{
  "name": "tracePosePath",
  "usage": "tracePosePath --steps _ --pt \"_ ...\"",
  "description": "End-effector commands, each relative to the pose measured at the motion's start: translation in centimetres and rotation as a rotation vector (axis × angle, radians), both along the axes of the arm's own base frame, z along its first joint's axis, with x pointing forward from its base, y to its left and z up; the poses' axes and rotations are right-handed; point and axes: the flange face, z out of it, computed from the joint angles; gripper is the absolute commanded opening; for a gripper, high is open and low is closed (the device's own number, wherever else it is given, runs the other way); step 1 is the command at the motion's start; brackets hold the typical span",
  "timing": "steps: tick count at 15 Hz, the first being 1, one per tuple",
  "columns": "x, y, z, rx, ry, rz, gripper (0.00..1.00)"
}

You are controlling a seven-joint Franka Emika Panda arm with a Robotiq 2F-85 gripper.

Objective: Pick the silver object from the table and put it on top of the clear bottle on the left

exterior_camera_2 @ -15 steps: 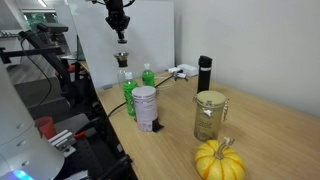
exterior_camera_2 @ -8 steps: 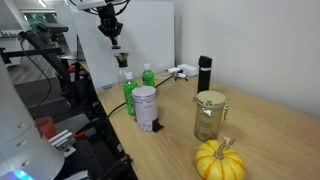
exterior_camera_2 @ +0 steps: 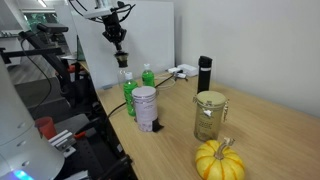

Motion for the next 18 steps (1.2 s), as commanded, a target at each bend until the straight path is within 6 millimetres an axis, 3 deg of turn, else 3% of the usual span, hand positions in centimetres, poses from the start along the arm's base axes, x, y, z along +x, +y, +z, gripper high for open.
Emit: tracePosePath --steps 1,9,18 --pt "0.4 -0.1 -0.2 -0.010 -0.004 -0.019 0.01" --pt "0.3 -0.9 -1.1 -0.038 0.006 -0.057 0.01" --pt "-1.1 -0.9 -3.5 -0.029 0.041 -0.082 0.01"
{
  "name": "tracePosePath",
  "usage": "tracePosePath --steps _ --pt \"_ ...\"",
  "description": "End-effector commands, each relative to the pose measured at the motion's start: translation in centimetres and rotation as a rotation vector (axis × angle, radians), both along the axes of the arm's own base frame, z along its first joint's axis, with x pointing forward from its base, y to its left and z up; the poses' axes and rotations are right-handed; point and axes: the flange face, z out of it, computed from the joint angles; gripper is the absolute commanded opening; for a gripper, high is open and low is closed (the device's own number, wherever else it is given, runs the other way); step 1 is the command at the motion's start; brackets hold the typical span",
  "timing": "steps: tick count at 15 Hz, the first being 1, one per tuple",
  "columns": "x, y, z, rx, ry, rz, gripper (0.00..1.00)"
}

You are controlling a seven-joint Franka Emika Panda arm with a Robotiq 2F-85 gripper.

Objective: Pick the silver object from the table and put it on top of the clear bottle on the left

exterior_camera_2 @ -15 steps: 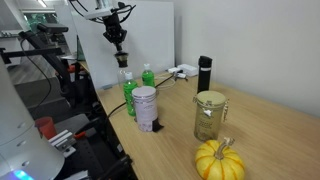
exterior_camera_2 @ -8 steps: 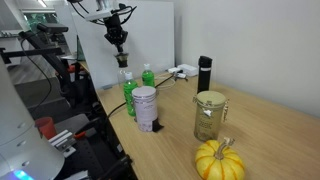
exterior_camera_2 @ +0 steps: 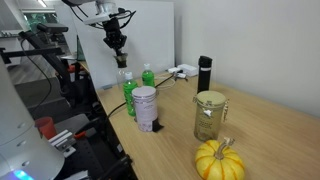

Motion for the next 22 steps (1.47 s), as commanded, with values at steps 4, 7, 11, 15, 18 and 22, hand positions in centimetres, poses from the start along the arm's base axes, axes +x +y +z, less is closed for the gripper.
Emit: tracePosePath --steps 4,7,11,15,18,22 --pt "-0.6 0.4 -1.2 0.014 0.001 -0.017 0.01" --pt "-0.6 0.3 -0.9 0.018 -0.006 -0.031 0.38" --pt "-0.3 0.1 -0.1 0.028 -0.037 -0.046 0.66" --pt "0.3 -0.5 1.6 0.046 -0.087 -0.071 0.93" --pt "0.5 -1.1 2.8 0.057 -0.116 -0.095 1.00" --pt "0.9 -1.3 3.6 0.062 -0.111 -0.107 1.00"
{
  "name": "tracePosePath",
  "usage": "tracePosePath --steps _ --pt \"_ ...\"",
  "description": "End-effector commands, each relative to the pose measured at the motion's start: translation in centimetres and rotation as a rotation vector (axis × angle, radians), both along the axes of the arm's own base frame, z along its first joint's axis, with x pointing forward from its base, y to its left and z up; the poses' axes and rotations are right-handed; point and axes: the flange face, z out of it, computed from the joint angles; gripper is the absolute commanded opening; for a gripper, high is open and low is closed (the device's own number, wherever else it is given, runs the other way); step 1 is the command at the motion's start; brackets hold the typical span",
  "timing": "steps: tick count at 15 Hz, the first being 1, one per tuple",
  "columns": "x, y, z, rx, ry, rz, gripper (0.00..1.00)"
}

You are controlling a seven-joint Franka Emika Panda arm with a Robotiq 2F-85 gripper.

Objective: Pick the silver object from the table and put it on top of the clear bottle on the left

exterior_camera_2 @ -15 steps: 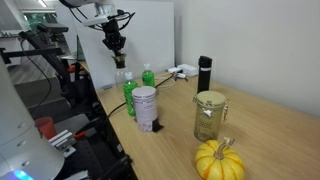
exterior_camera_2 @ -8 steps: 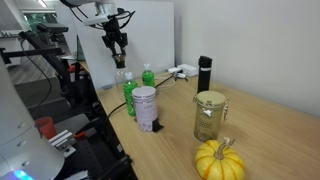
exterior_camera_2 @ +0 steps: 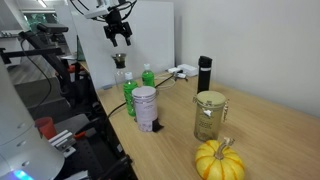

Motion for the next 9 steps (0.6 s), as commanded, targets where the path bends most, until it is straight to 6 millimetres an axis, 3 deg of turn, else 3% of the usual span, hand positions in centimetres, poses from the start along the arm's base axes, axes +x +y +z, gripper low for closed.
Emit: tracePosePath --steps 1,9 --pt "0.06 -0.15 0.28 0.002 -0.003 -0.006 1.00" --pt "0.00 -0.26 0.33 0.002 -0.005 -0.013 1.00"
